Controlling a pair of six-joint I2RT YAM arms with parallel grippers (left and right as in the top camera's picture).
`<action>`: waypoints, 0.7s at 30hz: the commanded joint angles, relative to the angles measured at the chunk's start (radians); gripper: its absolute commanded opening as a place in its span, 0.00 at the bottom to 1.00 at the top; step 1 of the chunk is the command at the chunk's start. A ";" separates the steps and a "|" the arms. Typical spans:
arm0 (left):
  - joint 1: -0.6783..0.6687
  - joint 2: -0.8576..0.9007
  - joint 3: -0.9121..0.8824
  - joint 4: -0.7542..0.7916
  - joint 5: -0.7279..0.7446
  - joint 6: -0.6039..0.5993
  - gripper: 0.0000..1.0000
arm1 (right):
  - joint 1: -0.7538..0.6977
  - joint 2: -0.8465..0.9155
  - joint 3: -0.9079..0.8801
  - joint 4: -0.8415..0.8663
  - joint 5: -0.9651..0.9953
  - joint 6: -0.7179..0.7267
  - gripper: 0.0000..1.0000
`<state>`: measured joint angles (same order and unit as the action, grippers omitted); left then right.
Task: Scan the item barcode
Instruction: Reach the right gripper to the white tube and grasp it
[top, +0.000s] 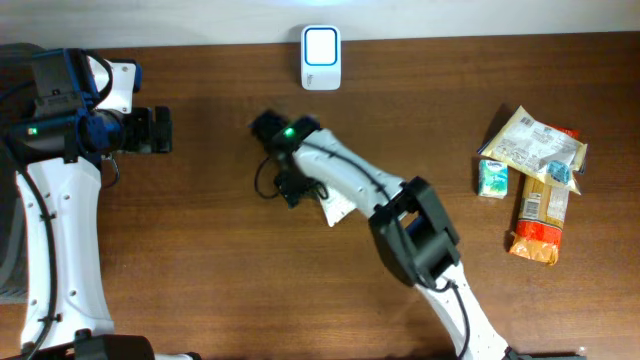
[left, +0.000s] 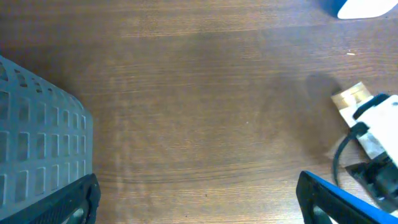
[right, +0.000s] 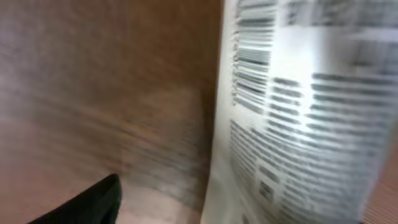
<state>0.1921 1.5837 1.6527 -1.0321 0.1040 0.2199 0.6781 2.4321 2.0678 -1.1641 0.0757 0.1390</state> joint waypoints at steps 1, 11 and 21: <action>0.003 -0.017 0.001 -0.001 0.003 0.013 0.99 | -0.093 0.010 0.003 -0.027 -0.370 -0.039 0.81; 0.003 -0.017 0.001 -0.001 0.003 0.013 0.99 | -0.251 0.002 0.150 -0.198 -0.387 -0.201 0.95; 0.003 -0.017 0.001 -0.001 0.003 0.013 0.99 | -0.330 0.004 -0.090 -0.167 -0.818 -0.442 0.92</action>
<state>0.1921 1.5837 1.6527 -1.0325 0.1040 0.2199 0.3294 2.4371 2.0190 -1.3518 -0.6594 -0.2737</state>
